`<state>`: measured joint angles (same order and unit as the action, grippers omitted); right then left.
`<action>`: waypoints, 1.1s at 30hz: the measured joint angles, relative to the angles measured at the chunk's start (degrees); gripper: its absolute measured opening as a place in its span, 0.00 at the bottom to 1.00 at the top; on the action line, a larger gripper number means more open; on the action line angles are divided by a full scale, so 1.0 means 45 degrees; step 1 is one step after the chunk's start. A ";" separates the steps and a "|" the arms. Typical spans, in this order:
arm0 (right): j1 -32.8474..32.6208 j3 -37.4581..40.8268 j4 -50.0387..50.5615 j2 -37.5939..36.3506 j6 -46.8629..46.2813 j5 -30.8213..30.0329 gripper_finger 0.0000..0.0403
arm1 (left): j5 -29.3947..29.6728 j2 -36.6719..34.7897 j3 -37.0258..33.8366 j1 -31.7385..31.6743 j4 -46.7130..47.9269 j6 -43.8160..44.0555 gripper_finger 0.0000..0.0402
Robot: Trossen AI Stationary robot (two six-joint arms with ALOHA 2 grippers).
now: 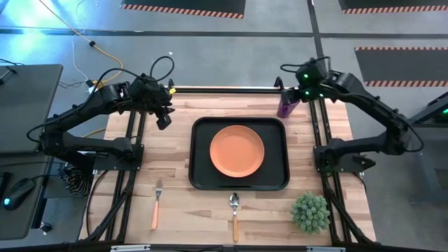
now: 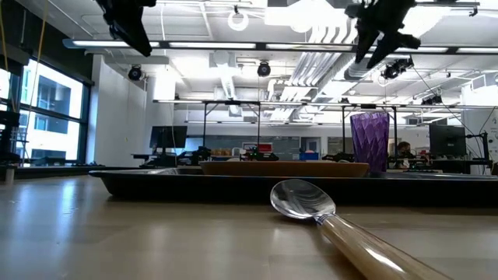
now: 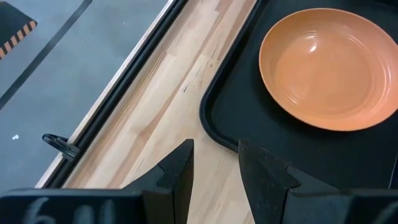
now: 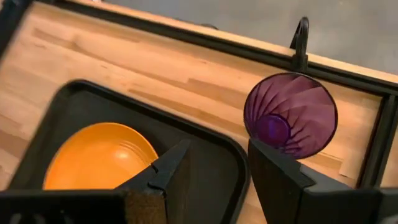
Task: Pick and place plate/cup/fork/spoon on tray
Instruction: Put the purple cup on the black tray to the top right of the orange plate
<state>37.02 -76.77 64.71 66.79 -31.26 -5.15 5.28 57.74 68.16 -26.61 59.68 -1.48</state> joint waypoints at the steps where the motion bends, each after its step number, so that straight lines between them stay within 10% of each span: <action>1: 0.0105 0.0000 0.0000 0.0211 0.0128 0.0105 0.38 | 0.0000 0.0000 0.0000 0.0000 0.0000 0.0100 0.29; 33: 0.1554 0.0000 0.0101 0.4667 0.2290 0.0487 0.38 | 0.0010 0.0000 0.0005 0.0000 0.0000 0.0997 0.29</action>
<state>44.01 -76.77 65.16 87.79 -20.96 -2.96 5.32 57.74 68.18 -26.61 59.68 3.01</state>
